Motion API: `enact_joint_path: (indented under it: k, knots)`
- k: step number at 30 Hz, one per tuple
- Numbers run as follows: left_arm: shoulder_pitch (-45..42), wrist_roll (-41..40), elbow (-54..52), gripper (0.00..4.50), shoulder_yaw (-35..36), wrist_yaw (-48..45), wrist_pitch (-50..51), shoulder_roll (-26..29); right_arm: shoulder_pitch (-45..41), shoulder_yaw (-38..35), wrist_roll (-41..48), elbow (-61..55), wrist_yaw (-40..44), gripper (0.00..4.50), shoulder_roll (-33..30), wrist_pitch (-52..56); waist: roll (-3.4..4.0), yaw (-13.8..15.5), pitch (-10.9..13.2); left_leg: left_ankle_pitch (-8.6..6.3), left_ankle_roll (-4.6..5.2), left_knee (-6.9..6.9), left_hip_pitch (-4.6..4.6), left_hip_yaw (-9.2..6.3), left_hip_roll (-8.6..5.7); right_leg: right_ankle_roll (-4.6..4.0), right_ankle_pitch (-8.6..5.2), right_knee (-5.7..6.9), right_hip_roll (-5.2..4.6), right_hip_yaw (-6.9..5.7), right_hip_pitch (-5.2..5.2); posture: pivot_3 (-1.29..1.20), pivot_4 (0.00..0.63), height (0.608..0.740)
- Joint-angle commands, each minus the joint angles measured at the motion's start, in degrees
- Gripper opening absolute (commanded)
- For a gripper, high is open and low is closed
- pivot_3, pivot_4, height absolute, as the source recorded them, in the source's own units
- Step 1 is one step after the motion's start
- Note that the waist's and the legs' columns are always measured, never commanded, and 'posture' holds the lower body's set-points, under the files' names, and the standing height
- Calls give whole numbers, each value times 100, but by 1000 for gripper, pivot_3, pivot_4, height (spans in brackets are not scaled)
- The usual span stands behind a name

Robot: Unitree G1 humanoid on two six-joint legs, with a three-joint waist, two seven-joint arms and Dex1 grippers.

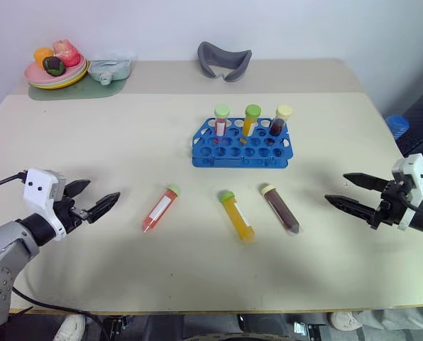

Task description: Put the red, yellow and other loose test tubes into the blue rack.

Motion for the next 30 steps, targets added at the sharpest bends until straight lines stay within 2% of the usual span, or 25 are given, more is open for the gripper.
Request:
enact_joint_path:
  k: [1,7,12,15,19,23,25,30]
  knots:
    - [-12,-103,-205,4500,106,37,-55,7,-88,-5,-26,29,15,4473,-69,-53,0,5,0,0,0,0,-1,0,0,0,0,0,0,0,0,0,150,740]
    - [-6,-139,-243,4500,78,9,-73,-13,-159,74,-87,-156,-254,4473,-99,138,0,-1,0,0,0,1,-1,0,0,0,0,0,-1,0,0,0,150,740]
    - [-234,-240,-336,4500,-223,-27,-39,-24,-299,145,136,-922,-792,4473,-141,930,2,4,0,0,0,2,0,0,0,0,0,3,0,0,-1,0,150,740]
    - [-431,-295,-480,4500,-657,-86,-10,-43,-326,209,127,-1506,-1239,4473,-239,1475,1,14,-1,0,0,5,-3,0,-1,0,0,2,-1,0,-1,0,150,740]
    - [-947,-258,-622,4500,-1615,-245,13,-94,-491,87,668,-2321,-1755,4473,-422,2669,1,34,0,0,0,5,-5,-1,-1,1,0,1,-1,0,-1,0,150,740]
    - [-1455,-2,-367,4500,-2436,-740,-250,-33,-1144,103,1289,-3062,-2528,4473,-545,4289,1,-7,-1,-1,1,7,-5,-1,0,0,0,2,2,0,-1,0,150,740]
    - [-1637,193,-107,4500,-2729,-988,-484,-47,-1824,357,1558,-3079,-3116,4473,-259,5420,2,-25,-1,-1,1,6,-2,-1,0,-1,1,4,4,1,-3,0,150,740]
    - [-1947,546,330,4500,-3253,-1395,-939,-135,-2593,1284,2614,-2522,-5251,4473,120,5793,1,9,-1,-2,4,7,-11,-2,0,-3,1,2,3,1,-9,0,150,740]
